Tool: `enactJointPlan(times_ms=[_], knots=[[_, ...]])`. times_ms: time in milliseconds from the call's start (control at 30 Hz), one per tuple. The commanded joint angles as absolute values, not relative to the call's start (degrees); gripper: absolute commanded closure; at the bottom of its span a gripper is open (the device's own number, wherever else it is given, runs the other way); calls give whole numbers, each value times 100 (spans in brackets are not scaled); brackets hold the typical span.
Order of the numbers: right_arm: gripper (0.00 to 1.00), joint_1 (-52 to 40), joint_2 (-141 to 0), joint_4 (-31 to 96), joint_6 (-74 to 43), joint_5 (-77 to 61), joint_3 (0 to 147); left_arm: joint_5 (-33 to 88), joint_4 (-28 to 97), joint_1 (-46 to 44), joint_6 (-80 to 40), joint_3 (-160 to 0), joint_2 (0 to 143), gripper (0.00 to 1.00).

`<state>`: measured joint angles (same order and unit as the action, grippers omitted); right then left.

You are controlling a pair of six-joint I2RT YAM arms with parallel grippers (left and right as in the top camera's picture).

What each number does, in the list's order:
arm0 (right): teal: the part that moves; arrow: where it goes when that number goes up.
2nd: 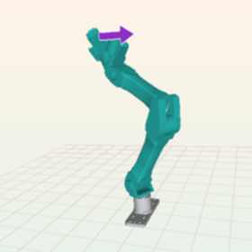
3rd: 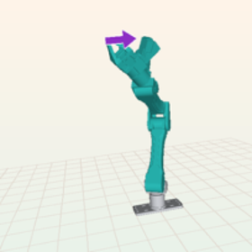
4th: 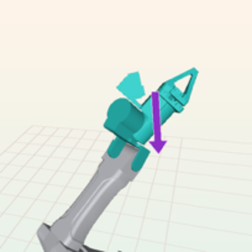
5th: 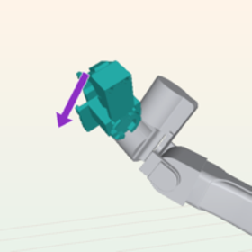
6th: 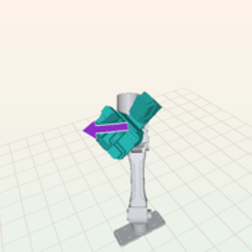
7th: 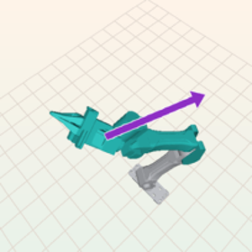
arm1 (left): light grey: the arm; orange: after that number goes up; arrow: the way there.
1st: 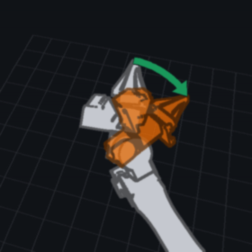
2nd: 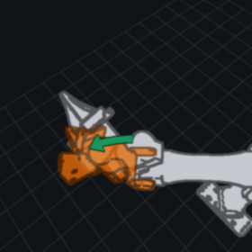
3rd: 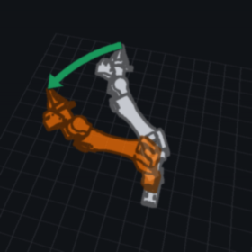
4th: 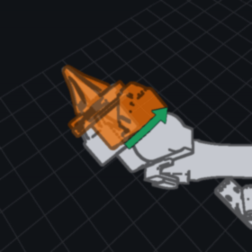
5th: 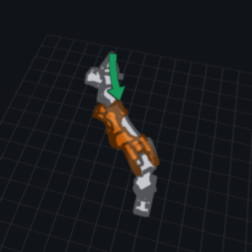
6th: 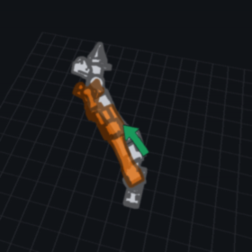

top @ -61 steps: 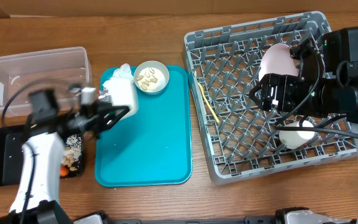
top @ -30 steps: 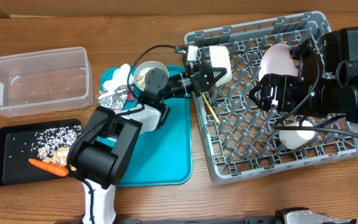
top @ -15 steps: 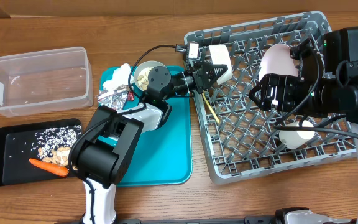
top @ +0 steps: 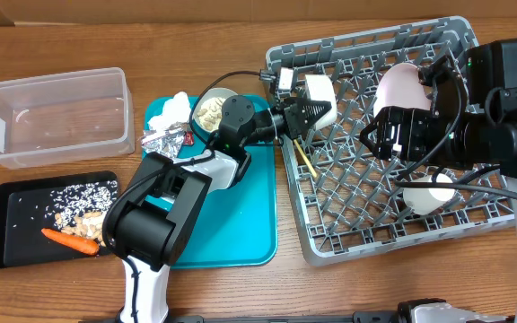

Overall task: Sort waste into correct bins and load items into the dishwasher rack
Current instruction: 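Carry the empty bowl right and set it in the dish rack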

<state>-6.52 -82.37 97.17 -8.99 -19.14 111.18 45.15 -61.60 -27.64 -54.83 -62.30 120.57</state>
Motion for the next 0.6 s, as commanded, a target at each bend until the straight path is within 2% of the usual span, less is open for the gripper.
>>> enactJointPlan(times_ms=[0, 100, 200, 233, 300, 567], knots=[[0, -674, -8241, 9703, -904, -1938, 11139, 4510, -6104, -2794, -5227, -6359, 12151, 96], [0, -674, -8241, 9703, -904, -1938, 11139, 4550, -6106, -2775, -5231, -6359, 12151, 93], [0, -674, -8241, 9703, -904, -1935, 11139, 4635, -6106, -2722, -5301, -6359, 12151, 84], [0, -674, -8241, 9703, -904, -1935, 11139, 4742, -6108, -2674, -5341, -6359, 12151, 77], [0, -674, -8241, 9703, -904, -1935, 11139, 5030, -6108, -2558, -5417, -6359, 12151, 71], [0, -674, -8241, 9703, -904, -1938, 11139, 5815, -5745, -2029, -5708, -6359, 12149, 66]])
